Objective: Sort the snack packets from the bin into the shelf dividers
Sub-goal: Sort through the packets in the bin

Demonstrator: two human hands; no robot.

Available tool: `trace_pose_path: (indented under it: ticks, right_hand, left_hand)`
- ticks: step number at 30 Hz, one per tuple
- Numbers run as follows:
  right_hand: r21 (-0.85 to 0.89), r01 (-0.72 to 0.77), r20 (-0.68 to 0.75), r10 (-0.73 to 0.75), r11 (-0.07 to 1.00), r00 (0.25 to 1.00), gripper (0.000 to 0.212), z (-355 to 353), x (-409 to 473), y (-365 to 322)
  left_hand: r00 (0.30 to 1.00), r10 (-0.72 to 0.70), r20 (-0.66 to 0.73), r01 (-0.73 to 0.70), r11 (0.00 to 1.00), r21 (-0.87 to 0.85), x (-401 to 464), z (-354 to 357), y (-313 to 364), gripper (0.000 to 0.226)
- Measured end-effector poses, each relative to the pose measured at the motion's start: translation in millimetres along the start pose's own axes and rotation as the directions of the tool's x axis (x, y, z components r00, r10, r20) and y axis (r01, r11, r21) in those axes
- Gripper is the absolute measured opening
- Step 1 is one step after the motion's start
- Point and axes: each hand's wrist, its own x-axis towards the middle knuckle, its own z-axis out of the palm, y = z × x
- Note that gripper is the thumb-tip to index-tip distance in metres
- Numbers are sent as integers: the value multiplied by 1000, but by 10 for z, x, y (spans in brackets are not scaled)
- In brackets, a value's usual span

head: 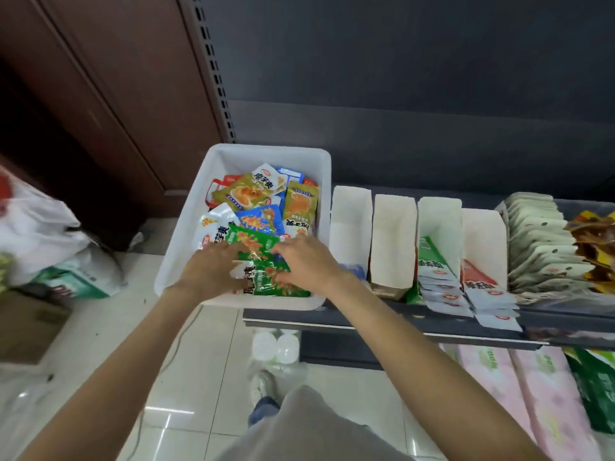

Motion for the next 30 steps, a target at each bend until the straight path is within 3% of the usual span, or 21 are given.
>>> trace_pose_path:
  ticks: [2,4,7,10,13,15,17,18,20,23,27,30]
  right_hand:
    - [-88,20,109,-10,996,994,58,89,180,-78]
    - [-69,17,158,-6,997,987,64,137,267,-112]
    - [37,-43,106,39,998,994,45,155,295,-68]
    - [106,-126,-68,133,986,989,25,143,264,-24]
    - [354,-199,-259,300,914,918,18,90,190,-8]
    - [684,-214,-240,491,698,837,21,31,117,17]
    - [949,-126,-71,587,289,807,22,-43,5,8]
    - [993,-71,0,586,98,810,22,-83,-72,-10]
    - [993,-1,69,556,-121,828,28,-148,-215,-43]
    - [988,53,39,570,-144,821,40,-239,-409,-9]
    - [991,130,-111,697,27,709,38,-464,-782,252]
    - [941,78,-300,704,330,643,31,-685,-1202,566]
  left_hand:
    - [1000,-14,8,15,993,-119,3,33,-63,62]
    - [998,-21,-54,13,989,-150,3,54,-73,58]
    - [954,-97,-284,-5,941,-339,-23,84,-76,47]
    - [853,-365,-374,-9,706,-708,-96,23,-9,37]
    - [803,-556,-213,-4,353,-936,-193,-77,167,32]
    - [848,-524,-79,5,158,-987,-279,-137,294,34]
    - [937,-349,10,28,45,-999,-365,-169,422,37]
    - [966,-256,28,36,25,-999,-405,-188,498,40]
    - [989,-150,17,25,49,-998,-455,-220,649,40]
    - [989,-137,-53,-29,175,-984,-472,-287,843,36]
    - [990,7,-142,-136,328,-935,-421,-344,1036,32]
    - [961,174,-213,-273,489,-829,-304,-391,1305,32]
